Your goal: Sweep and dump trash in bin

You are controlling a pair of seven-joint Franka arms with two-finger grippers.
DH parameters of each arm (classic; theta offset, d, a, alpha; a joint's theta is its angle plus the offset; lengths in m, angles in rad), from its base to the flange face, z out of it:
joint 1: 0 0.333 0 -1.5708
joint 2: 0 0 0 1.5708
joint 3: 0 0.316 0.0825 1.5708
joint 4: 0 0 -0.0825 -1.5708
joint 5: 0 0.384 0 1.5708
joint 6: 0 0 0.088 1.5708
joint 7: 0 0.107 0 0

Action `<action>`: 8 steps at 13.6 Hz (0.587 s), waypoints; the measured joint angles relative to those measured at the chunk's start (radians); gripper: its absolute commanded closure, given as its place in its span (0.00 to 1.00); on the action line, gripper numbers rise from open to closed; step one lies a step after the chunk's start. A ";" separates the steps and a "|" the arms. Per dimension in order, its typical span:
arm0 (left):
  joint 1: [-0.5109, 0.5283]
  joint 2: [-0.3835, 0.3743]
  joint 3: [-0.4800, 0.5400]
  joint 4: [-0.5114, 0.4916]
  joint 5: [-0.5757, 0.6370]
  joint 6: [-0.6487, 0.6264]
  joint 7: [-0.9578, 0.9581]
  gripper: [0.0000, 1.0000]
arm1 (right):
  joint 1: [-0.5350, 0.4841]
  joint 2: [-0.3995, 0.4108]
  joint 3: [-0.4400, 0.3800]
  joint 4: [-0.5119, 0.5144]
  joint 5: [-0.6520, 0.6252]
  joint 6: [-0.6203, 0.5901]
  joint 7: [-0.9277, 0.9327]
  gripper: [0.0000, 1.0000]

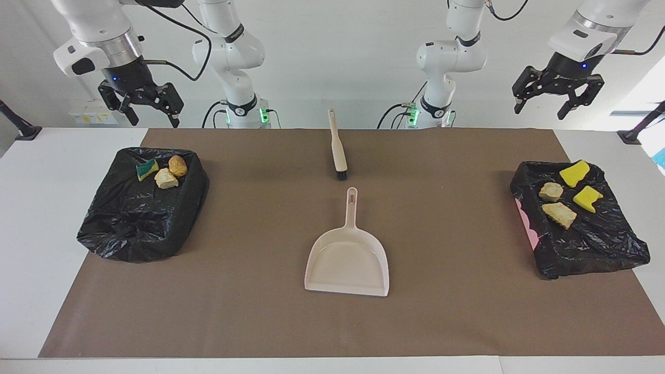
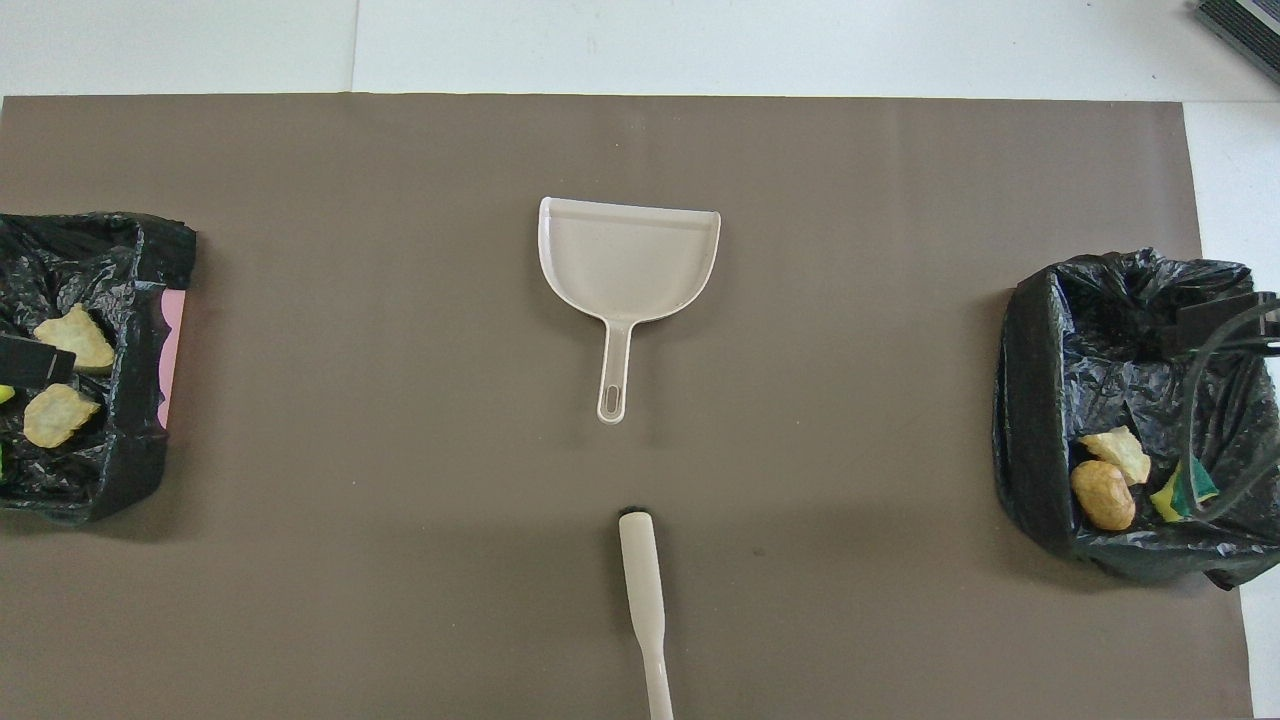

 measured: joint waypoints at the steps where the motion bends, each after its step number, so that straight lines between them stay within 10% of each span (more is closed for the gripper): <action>1: -0.001 0.000 -0.005 0.000 0.000 -0.002 -0.013 0.00 | 0.000 0.000 0.000 0.000 0.000 0.000 0.000 0.00; 8: 0.001 -0.002 -0.025 0.000 0.000 -0.013 -0.042 0.00 | 0.000 0.000 -0.003 0.000 0.000 0.000 0.000 0.00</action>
